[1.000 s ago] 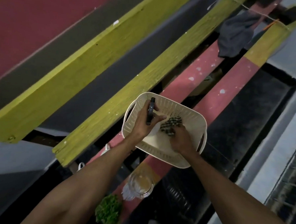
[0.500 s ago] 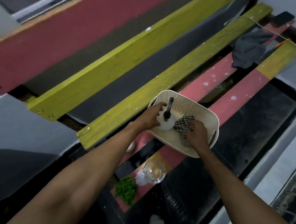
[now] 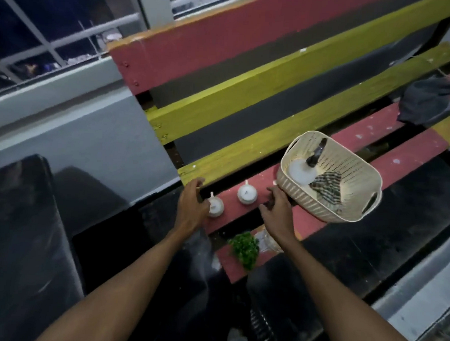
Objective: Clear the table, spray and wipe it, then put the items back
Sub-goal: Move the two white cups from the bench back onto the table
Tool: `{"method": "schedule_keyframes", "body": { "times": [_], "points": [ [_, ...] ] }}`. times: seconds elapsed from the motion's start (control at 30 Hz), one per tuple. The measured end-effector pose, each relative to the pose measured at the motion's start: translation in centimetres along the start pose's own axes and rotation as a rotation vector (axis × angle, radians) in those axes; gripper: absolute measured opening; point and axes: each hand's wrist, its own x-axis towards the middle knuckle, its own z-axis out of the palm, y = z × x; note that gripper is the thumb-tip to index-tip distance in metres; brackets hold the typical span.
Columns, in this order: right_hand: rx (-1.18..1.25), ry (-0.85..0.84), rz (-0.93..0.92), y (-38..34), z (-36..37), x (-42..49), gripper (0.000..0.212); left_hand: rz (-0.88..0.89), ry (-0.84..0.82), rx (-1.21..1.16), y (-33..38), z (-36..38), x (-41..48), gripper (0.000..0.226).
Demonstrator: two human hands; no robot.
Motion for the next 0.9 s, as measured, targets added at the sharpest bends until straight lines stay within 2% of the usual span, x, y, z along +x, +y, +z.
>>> {"method": "schedule_keyframes", "body": {
  "times": [0.07, 0.13, 0.23, 0.3, 0.37, 0.43, 0.5, 0.67, 0.8, 0.9],
  "points": [
    [-0.036, -0.107, 0.031, 1.1, 2.4, 1.9, 0.071, -0.094, -0.064, 0.032, -3.1, 1.1, -0.1, 0.074],
    [-0.095, -0.144, 0.025, 2.0, 3.8, 4.0, 0.087, -0.107, -0.099, 0.016, -4.9, 2.8, 0.2, 0.089],
    [-0.187, -0.182, 0.021, 3.6, 5.8, 6.7, 0.098, -0.150, -0.108, -0.053, -6.5, 6.2, 1.4, 0.105],
    [-0.262, -0.216, -0.002, 4.5, 7.0, 7.9, 0.095, -0.184, -0.086, -0.095, -7.2, 8.1, 1.9, 0.102],
    [-0.305, -0.207, -0.041, 5.4, 8.1, 8.7, 0.086, -0.174, -0.034, -0.100, -7.9, 9.4, 1.8, 0.090],
    [-0.310, -0.144, -0.077, 6.0, 8.8, 9.2, 0.070, -0.156, 0.031, -0.096, -8.2, 10.0, 1.5, 0.075],
    [-0.291, -0.101, -0.091, 5.8, 8.9, 9.4, 0.056, -0.160, 0.063, -0.103, -8.1, 9.7, 1.3, 0.071],
    [-0.252, -0.113, -0.123, 3.1, 8.2, 7.3, 0.059, -0.175, 0.125, -0.084, -7.3, 5.1, -0.2, 0.076],
    [-0.233, -0.114, -0.201, -3.9, 6.9, 2.5, 0.065, -0.138, 0.204, -0.074, -4.7, -2.9, -3.2, 0.074],
    [-0.238, -0.125, -0.262, -10.3, 7.1, -2.7, 0.062, -0.126, 0.282, -0.079, -2.9, -10.1, -6.9, 0.074]
  ]
}}
